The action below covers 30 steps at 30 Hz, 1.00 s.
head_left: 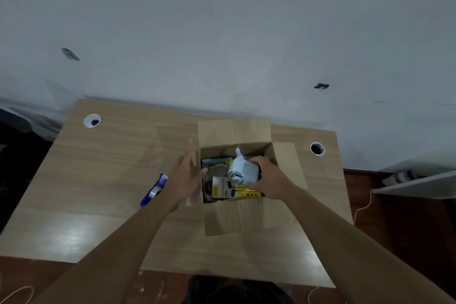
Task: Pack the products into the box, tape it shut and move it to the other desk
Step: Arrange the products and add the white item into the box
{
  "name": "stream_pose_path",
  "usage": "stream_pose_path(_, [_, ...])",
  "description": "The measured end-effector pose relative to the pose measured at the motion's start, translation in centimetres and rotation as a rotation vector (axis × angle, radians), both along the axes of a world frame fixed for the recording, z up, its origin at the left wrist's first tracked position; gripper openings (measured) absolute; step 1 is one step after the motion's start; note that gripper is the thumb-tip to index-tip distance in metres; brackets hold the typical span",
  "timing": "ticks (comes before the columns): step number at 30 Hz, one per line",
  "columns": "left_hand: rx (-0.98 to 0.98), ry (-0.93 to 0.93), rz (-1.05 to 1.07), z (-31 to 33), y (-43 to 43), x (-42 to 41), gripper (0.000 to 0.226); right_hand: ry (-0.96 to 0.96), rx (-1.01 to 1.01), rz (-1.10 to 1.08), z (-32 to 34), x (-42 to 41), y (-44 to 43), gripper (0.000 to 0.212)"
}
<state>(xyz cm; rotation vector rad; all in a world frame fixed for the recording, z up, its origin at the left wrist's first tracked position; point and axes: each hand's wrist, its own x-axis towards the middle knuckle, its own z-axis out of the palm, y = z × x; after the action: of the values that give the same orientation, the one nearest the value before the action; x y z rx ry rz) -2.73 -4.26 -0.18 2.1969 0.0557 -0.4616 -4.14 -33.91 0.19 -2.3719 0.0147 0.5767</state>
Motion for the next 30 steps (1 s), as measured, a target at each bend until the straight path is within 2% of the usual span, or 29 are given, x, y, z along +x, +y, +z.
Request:
stream_pose_path(5, [-0.104, 0.205, 0.111, -0.4, 1.4, -1.3, 0.149, 0.050, -0.068, -0.006, -1.3, -0.2, 0.8, 0.085])
stream_pose_path(8, [-0.143, 0.261, 0.139, -1.8, 2.7, -1.6, 0.173, 0.027, -0.062, -0.033, -1.6, -0.2, 1.2, 0.084])
stream_pose_path(13, [-0.138, 0.162, 0.197, -0.4, 2.3, -1.4, 0.162, -0.029, -0.086, -0.058, -0.4, 0.4, 1.3, 0.082])
stream_pose_path(17, [-0.068, 0.087, 0.217, 0.6, 2.9, -0.5, 0.164, -0.186, -0.096, -0.136, 1.1, 0.9, 0.3, 0.049])
stream_pose_path(19, [-0.055, 0.046, 0.217, 1.5, 3.1, -0.3, 0.143, -0.298, -0.116, -0.215, 1.7, 0.9, -0.4, 0.043])
stream_pose_path(21, [-0.095, -0.023, 0.205, 2.5, 3.3, -0.1, 0.093, -0.365, -0.207, -0.324, 1.7, 0.8, -1.4, 0.055])
stream_pose_path(22, [-0.113, -0.038, 0.177, 3.1, 3.4, 0.0, 0.068, -0.348, -0.251, -0.392, 1.6, 0.7, -1.9, 0.065])
stream_pose_path(24, [-0.132, -0.024, 0.083, 4.1, 3.9, 0.1, 0.037, -0.190, -0.292, -0.556, 1.5, 0.4, -2.9, 0.085])
stream_pose_path(26, [-0.153, -0.022, -0.015, 5.0, 4.3, 0.0, 0.032, -0.021, -0.257, -0.663, 1.0, 0.2, -4.1, 0.100])
stream_pose_path(28, [-0.209, 0.019, -0.068, 5.7, 4.8, -0.2, 0.042, 0.076, -0.116, -0.777, 0.0, 0.3, -5.7, 0.111])
stream_pose_path(30, [-0.280, 0.089, -0.045, 6.0, 5.0, -0.6, 0.043, 0.106, 0.022, -0.896, -0.4, 0.6, -6.6, 0.106])
